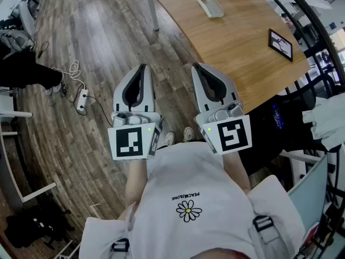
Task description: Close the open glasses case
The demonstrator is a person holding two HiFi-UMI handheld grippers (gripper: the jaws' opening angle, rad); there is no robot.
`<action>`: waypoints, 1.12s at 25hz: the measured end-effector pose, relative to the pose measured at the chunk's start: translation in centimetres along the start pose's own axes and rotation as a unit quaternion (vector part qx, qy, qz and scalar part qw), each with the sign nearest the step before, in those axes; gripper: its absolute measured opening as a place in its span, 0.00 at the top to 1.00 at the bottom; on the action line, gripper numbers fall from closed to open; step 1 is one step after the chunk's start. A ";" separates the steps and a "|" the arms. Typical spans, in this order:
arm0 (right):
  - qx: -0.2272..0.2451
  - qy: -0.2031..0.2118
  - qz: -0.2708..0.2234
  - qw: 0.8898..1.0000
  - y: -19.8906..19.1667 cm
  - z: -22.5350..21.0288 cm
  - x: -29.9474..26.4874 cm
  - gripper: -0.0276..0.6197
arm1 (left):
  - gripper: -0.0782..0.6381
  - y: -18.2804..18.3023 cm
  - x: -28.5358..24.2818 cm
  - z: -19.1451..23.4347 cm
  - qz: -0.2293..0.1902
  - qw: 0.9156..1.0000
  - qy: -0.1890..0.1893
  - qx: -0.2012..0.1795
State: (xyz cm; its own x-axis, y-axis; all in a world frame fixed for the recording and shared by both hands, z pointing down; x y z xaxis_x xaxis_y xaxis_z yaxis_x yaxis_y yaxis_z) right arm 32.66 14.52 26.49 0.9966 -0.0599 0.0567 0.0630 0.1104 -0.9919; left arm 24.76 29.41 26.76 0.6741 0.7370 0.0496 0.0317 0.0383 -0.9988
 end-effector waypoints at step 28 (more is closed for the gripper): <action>-0.046 0.069 -0.018 0.996 -3.4 -6.4 -1.5 0.95 | 0.87 -1.6 -6.4 -0.2 -0.014 0.998 0.065 0.017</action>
State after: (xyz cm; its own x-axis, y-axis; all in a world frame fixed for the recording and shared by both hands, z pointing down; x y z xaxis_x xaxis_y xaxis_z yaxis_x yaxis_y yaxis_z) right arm 30.65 7.90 29.02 0.9767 -0.1983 0.0821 0.0866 0.0141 -0.9961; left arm 20.54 24.54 28.08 0.7632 0.6418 0.0753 0.0292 0.0821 -0.9962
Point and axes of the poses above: the fingertips, and each gripper's own axes: x backward along the fingers, z to its left, y out of its top, the point moved 6 cm from there along x, backward along the fingers
